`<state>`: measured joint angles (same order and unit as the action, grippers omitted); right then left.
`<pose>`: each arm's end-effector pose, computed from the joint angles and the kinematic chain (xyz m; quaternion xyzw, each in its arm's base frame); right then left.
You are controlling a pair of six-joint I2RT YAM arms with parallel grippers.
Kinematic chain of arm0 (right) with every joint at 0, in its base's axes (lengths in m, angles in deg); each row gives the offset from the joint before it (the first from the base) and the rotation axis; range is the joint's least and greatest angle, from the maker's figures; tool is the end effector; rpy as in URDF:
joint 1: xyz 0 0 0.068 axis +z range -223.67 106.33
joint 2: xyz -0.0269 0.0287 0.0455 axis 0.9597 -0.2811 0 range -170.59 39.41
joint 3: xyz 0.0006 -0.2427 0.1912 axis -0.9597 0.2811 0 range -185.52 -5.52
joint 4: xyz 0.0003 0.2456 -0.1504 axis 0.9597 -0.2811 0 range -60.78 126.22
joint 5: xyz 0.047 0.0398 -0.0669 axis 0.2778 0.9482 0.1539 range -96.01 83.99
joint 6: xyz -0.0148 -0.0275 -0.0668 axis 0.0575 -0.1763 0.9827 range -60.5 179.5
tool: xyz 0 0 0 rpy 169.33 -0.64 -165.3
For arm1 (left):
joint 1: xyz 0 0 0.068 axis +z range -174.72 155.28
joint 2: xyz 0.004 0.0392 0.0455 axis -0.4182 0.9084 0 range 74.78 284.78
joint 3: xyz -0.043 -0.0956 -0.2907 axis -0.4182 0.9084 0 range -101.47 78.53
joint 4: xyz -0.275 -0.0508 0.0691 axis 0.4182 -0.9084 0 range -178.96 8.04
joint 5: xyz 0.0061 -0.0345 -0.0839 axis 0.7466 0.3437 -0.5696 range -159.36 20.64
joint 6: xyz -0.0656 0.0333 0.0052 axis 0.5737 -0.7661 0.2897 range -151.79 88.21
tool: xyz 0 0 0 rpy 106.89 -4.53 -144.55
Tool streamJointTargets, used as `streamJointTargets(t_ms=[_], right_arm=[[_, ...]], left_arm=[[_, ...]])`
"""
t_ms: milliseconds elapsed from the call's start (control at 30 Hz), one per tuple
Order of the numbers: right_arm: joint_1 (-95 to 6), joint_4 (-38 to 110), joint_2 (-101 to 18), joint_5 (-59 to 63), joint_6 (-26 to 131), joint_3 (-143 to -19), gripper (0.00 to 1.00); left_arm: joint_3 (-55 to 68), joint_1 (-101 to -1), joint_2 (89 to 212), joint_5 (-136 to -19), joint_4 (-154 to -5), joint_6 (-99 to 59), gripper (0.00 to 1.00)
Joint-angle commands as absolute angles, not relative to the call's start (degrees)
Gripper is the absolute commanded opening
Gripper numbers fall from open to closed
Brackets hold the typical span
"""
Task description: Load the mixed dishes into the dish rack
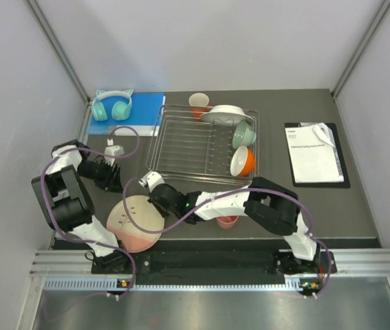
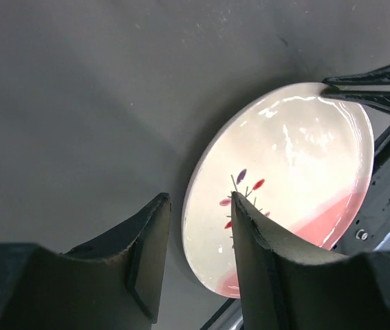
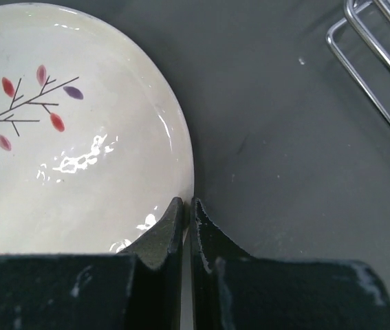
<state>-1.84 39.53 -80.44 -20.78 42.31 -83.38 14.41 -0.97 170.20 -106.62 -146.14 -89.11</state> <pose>0.1763 0.4867 0.1532 -0.3609 0.8197 0.2185 0.3874 0.2908 0.0872 0.2002 0.2588 0.9106 -0.2719 0.1730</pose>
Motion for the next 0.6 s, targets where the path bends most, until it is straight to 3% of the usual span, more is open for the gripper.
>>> streamJointTargets(t_ms=[0,367,567], right_arm=[[0.8,45.0,-73.1,-26.2,46.3,-82.5,0.00],[2.0,44.8,-70.7,-26.2,48.3,-84.5,0.00],[2.2,44.1,-70.7,-26.6,49.9,-86.2,0.00]], left_arm=[[11.3,-0.4,172.4,-110.3,-148.5,-89.7,0.46],[7.0,-0.3,176.6,-116.1,-153.6,-93.0,0.47],[1.9,-0.1,180.6,-121.1,-165.2,-103.7,0.49]])
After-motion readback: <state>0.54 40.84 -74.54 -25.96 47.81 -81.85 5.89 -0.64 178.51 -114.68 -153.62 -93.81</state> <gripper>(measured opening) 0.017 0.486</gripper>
